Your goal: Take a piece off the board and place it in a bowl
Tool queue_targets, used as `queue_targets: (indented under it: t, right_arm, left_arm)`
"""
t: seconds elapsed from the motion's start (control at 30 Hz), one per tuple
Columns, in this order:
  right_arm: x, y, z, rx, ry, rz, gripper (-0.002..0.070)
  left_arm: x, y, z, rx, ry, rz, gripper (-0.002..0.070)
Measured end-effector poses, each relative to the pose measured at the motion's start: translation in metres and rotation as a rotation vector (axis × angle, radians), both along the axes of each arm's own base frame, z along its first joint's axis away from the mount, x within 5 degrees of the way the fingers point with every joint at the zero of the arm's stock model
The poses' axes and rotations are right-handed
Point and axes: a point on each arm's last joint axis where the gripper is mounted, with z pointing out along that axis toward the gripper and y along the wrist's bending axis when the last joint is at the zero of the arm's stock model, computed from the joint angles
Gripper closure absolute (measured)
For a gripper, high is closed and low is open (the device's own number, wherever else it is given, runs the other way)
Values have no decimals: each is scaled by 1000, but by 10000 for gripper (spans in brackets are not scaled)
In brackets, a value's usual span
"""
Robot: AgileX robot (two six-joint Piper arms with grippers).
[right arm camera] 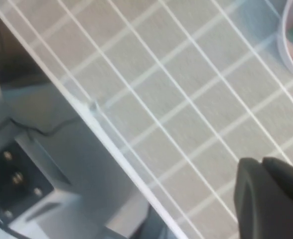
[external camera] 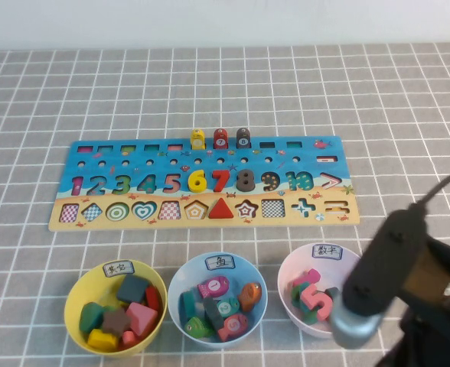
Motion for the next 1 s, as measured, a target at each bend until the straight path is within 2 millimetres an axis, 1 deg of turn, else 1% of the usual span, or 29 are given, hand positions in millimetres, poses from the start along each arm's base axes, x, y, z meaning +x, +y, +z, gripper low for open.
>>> queue_targets:
  t: [0.1, 0.3, 0.37, 0.43, 0.5, 0.6, 0.7, 0.77, 0.87, 1.0]
  right_arm:
    - [0, -7, 0, -45, -17, 2, 691]
    - [3, -9, -1, -75, -59, 4, 692]
    - [4, -10, -4, -49, -88, 8, 692]
    - [6, -16, -12, 3, -117, -12, 692]
    - [11, -27, -20, 73, -161, -58, 692]
    - [20, -49, -38, 181, -239, -172, 692]
    - [26, -79, -60, 246, -318, -322, 692]
    - [23, -99, -68, 297, -381, -422, 692]
    - [13, -124, -81, 385, -512, -544, 692]
    - [-3, -145, -95, 476, -706, -647, 692]
  left_arm:
    - [0, 0, 0, 0, 0, 0, 675]
    - [0, 0, 0, 0, 0, 0, 675]
    - [0, 0, 0, 5, 0, -2, 675]
    - [0, 0, 0, 0, 0, 0, 676]
    - [0, 0, 0, 0, 0, 0, 676]
    - [0, 0, 0, 0, 0, 0, 675]
    - [0, 0, 0, 0, 0, 0, 676]
    - [0, 0, 0, 0, 0, 0, 676]
    - [0, 0, 0, 0, 0, 0, 675]
    - [0, 0, 0, 0, 0, 0, 675]
